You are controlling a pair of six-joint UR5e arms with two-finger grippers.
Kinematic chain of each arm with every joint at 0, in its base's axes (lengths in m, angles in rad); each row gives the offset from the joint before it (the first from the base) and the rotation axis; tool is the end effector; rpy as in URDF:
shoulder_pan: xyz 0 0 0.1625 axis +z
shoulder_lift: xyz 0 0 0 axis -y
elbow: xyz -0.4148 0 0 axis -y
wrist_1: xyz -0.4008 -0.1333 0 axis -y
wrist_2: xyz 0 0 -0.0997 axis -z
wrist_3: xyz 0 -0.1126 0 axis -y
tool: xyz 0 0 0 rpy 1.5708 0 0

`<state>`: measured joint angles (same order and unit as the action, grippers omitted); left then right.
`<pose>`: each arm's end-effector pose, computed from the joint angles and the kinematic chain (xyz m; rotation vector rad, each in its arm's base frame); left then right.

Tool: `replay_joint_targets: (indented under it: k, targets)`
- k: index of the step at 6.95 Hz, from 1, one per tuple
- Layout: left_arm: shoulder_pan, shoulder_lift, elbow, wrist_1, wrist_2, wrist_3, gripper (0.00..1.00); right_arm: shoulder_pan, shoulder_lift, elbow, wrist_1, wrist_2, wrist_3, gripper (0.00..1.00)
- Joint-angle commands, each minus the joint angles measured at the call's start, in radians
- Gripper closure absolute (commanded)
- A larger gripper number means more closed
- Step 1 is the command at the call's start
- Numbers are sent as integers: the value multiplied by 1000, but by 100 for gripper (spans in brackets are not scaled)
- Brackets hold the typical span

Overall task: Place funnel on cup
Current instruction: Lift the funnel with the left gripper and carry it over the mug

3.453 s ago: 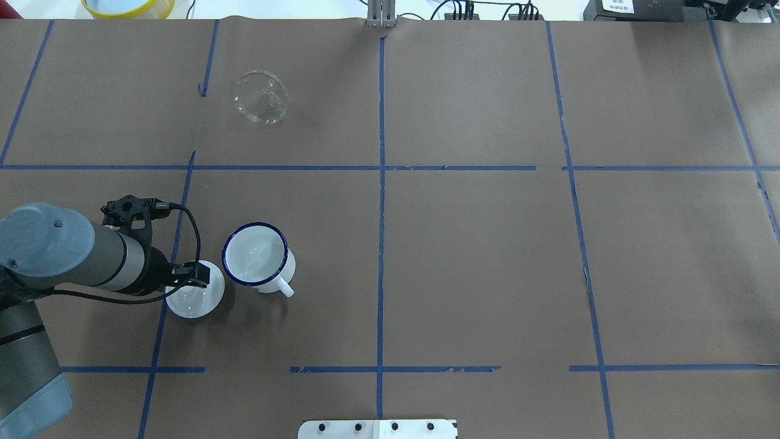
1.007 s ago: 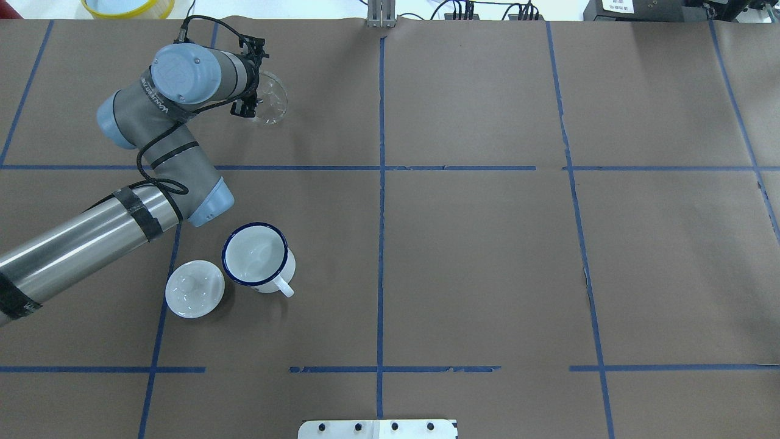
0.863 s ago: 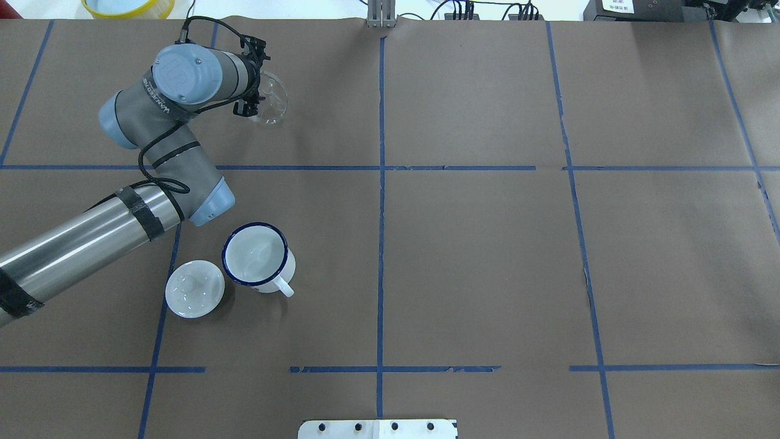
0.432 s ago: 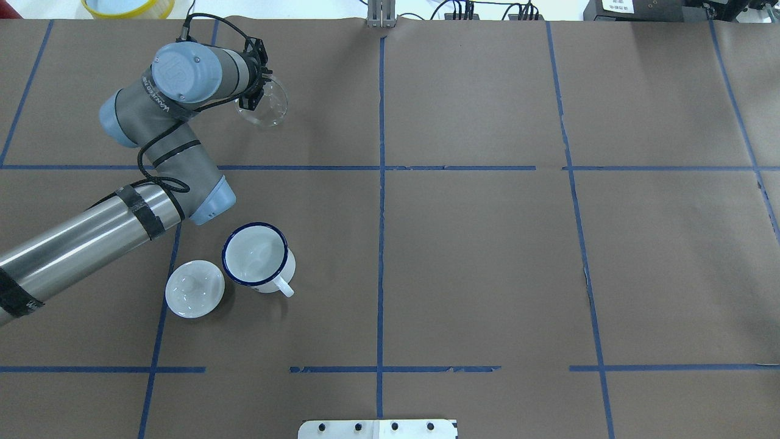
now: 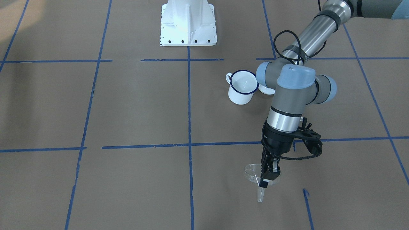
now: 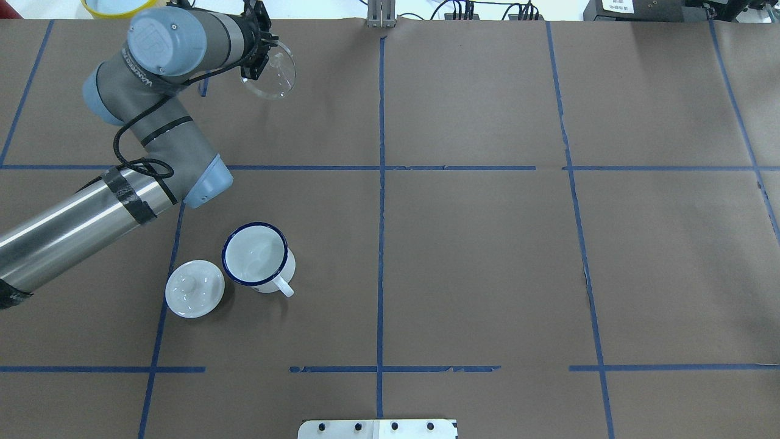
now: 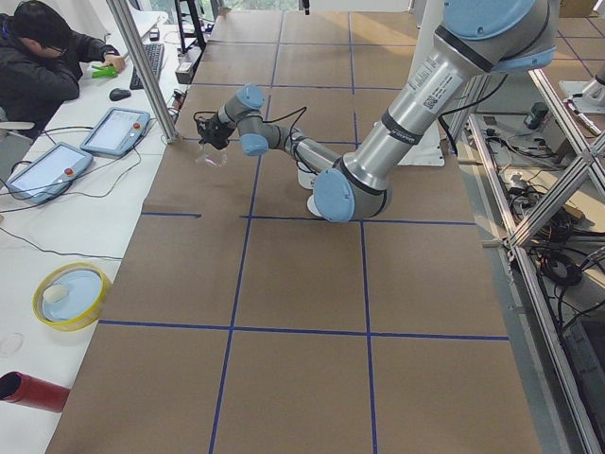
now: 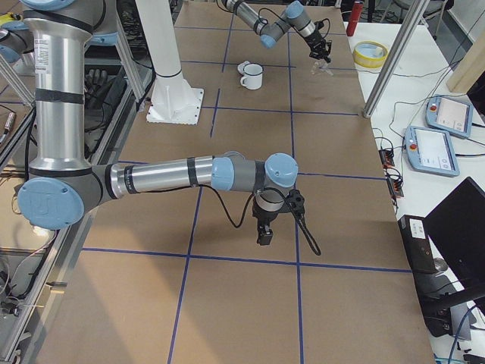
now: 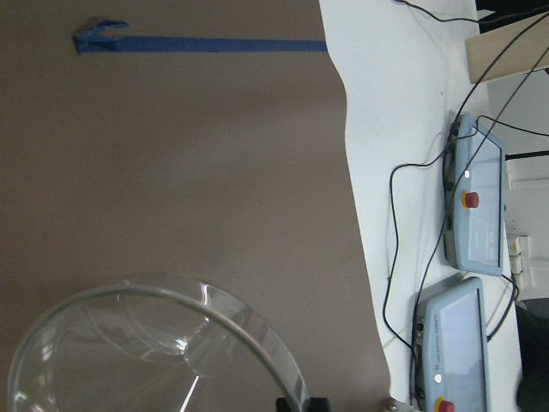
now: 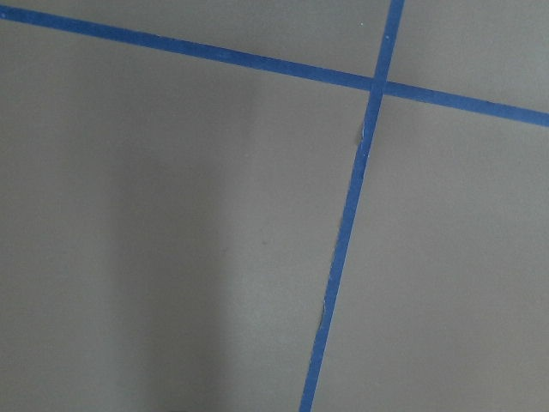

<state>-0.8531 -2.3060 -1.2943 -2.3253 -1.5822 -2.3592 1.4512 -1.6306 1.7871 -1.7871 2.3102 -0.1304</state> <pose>0.4122 -0.6729 0.2387 0.0324 1.3420 -1.4102 0.0015 -0.4692 0.6031 -0.0532 -0.7410 -0.2163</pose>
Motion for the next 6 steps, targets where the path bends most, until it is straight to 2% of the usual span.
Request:
replay_joint_targets:
  k: [1, 3, 5, 6]
  targets:
    - [-26, 3, -220, 221, -132, 154, 100, 0, 2, -1, 0, 0, 0, 0]
    - [-30, 8, -459, 571, -273, 344, 100, 0, 0, 0, 0, 0, 0, 0]
    - [-24, 0, -656, 1051, -358, 582, 100, 0, 0, 0, 0, 0, 0, 0]
    - [23, 0, -719, 1246, -404, 701, 100, 0, 0, 0, 0, 0, 0, 0]
